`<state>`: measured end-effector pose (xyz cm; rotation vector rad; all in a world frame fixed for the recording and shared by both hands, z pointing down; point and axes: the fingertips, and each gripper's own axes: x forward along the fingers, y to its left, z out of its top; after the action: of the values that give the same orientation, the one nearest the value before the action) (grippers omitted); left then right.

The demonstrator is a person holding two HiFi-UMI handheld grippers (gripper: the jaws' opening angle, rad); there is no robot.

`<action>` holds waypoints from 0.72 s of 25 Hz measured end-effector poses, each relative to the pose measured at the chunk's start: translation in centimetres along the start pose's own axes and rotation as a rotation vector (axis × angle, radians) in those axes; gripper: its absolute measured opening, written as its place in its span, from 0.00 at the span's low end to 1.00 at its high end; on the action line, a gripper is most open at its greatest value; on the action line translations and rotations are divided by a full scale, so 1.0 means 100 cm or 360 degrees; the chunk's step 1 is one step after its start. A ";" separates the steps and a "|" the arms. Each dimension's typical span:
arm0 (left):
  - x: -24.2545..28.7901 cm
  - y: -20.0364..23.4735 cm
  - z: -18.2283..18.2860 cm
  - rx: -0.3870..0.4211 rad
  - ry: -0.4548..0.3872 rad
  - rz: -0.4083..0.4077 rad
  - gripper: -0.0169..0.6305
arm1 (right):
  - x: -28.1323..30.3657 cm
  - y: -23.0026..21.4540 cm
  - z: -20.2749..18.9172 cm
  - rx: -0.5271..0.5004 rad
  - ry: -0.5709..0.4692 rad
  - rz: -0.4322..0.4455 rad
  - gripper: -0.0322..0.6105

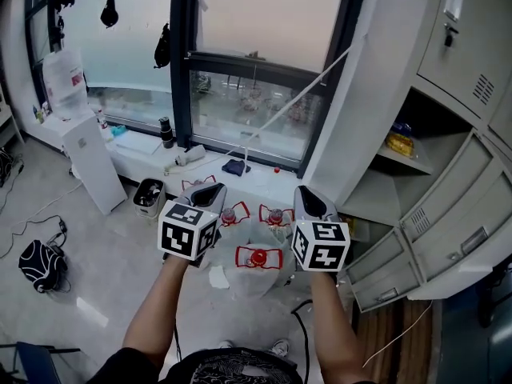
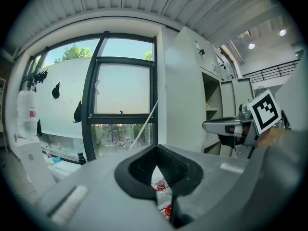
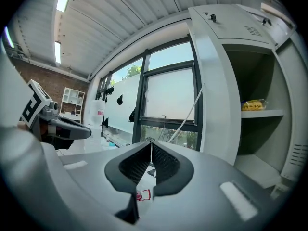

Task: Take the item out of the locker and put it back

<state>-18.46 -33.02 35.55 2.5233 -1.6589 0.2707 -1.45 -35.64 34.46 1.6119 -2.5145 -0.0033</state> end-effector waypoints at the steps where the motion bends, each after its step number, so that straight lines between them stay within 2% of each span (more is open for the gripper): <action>1: -0.003 0.003 -0.001 -0.0001 0.0001 0.0004 0.04 | 0.000 0.004 -0.001 0.0001 0.0000 0.0004 0.09; 18: -0.023 0.014 -0.012 -0.0025 0.0021 0.0007 0.04 | -0.006 0.025 -0.006 0.0000 -0.0008 0.0060 0.09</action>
<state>-20.69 -31.29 36.24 2.5012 -1.6555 0.2733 -3.40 -34.04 35.19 1.5662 -2.5479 -0.0029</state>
